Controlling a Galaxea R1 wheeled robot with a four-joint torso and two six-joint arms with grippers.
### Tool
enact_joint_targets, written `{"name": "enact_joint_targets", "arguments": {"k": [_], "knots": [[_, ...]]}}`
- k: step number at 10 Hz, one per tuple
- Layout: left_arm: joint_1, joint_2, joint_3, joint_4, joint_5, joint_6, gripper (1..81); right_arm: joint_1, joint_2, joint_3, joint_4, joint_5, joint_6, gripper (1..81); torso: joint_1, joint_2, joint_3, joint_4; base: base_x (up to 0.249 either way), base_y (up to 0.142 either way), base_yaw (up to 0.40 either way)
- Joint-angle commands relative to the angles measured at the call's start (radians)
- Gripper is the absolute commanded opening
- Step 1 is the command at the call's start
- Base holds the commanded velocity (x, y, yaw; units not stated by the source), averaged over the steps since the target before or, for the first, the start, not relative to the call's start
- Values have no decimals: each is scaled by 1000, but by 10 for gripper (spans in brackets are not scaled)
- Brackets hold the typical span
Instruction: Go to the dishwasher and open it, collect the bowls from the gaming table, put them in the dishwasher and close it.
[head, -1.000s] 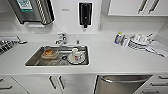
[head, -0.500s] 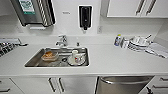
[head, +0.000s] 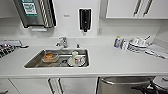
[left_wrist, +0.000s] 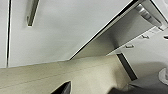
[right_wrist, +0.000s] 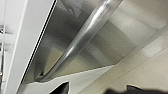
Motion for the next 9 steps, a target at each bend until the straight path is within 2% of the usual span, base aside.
{"name": "enact_joint_targets", "arguments": {"k": [1, 4, 6, 9], "knots": [[-156, -83, 97, 16, 19, -1, 811, 130, -8, -36, 54, -62, 6, 811, -1, 1, 0, 0, 0, 0, 0], [-237, -102, 188, 1, 38, -4, 811, 151, 14, -60, 63, -79, 6, 811, 10, -16, 0, 0, 0, 0, 0], [-265, -71, 214, -2, 70, -4, 811, 190, 46, -120, 91, -143, 7, 811, 11, -16, 0, 0, 0, 0, 0], [-265, -13, 205, 0, 93, -4, 811, 280, 121, -269, 163, -246, 9, 811, 11, -16, 0, 0, 0, 0, 0]]}}
